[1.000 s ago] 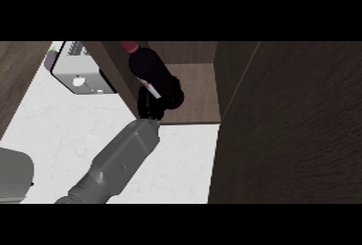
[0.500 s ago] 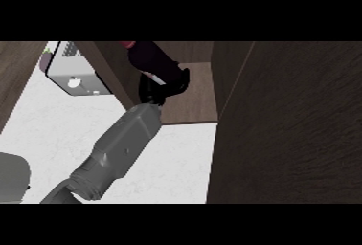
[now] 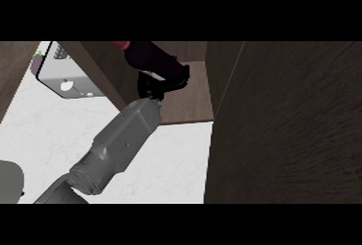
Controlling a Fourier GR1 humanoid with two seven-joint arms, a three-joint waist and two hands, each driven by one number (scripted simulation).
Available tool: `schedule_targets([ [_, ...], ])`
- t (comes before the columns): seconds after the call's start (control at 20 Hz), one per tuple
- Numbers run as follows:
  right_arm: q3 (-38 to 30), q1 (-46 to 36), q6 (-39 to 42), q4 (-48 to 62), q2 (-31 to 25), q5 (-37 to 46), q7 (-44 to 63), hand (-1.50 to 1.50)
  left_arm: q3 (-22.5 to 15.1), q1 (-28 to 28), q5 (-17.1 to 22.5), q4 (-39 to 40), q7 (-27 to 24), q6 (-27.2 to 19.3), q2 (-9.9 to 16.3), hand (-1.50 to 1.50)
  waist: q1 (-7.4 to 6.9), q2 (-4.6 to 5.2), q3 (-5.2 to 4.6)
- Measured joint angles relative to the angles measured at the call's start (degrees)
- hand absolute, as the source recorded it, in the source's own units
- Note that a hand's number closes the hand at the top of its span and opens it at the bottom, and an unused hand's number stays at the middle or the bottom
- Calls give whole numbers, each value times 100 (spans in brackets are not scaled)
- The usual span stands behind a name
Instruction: Pick up the wine, place it into the cabinet and close the cabinet
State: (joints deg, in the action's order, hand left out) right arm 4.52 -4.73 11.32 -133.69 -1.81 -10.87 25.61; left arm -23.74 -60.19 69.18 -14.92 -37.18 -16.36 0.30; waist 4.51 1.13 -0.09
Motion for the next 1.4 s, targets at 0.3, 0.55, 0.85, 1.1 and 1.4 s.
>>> schedule_targets([
  [0.3, -3, -96, 55, 130, 6, -77, -86, -150, -202, 128, 205, -52, -87, -16, -3, 150, 115, 30, 0],
  [0.55, 5, -178, 56, 215, 10, -79, -98, -150, -491, 278, 322, -156, -94, -48, -9, 150, 181, 41, -1],
  [0.85, -26, -222, 111, 245, -31, -193, -77, -150, -834, 511, 617, -480, -193, -239, -16, 150, 296, 58, -2],
  [1.1, 45, -169, 101, 233, 17, -150, -124, -150, -982, 567, 993, -697, -370, -404, -29, -150, 334, 64, -3],
  [1.4, 78, -279, 96, 312, 13, -74, -128, -150, -1079, 456, 1431, -767, -566, -652, -29, -150, 353, 78, -4],
])
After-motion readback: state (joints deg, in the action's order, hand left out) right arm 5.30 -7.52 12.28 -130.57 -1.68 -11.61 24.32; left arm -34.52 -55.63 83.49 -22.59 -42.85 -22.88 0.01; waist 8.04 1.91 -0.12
